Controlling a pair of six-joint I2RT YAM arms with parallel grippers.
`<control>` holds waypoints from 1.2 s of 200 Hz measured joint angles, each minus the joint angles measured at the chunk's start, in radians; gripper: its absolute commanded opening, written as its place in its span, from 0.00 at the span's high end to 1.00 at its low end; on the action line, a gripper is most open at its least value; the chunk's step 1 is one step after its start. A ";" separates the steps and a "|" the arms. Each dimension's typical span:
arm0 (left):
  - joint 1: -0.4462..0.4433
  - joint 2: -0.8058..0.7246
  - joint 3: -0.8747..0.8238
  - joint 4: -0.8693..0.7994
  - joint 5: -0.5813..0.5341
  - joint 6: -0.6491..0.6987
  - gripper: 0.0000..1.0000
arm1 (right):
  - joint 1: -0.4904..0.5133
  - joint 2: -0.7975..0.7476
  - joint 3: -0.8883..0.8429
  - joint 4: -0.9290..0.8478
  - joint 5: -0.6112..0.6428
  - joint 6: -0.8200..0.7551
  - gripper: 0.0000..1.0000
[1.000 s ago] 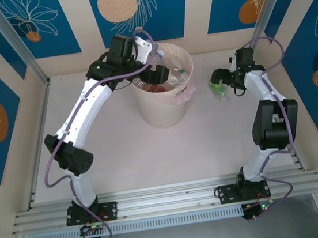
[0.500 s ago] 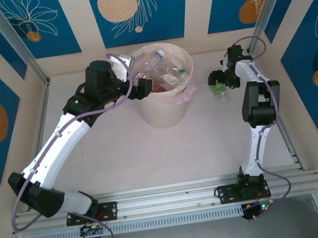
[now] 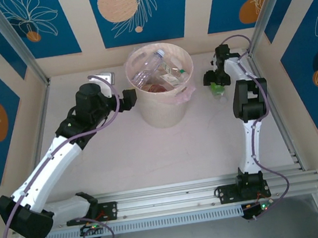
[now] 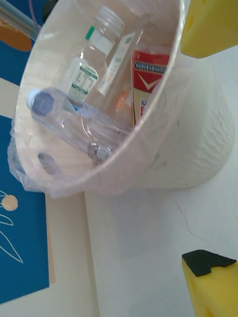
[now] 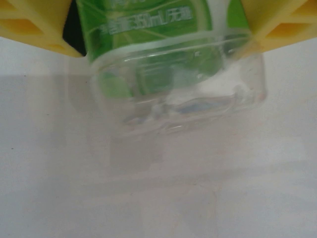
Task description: Put the plastic bottles in the bin
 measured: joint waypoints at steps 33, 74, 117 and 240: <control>0.017 -0.003 -0.031 0.001 -0.023 -0.018 0.00 | 0.002 -0.069 -0.115 0.066 0.035 0.017 0.46; 0.038 -0.003 -0.054 0.008 -0.025 -0.037 0.00 | -0.007 -0.283 -0.330 0.157 0.054 0.046 0.54; 0.068 -0.003 -0.077 0.027 -0.022 -0.059 0.00 | -0.009 -0.568 -0.478 0.270 0.038 0.095 0.58; 0.152 0.005 -0.145 0.130 0.148 -0.164 0.00 | 0.129 -0.996 -0.486 0.512 -0.376 0.363 0.59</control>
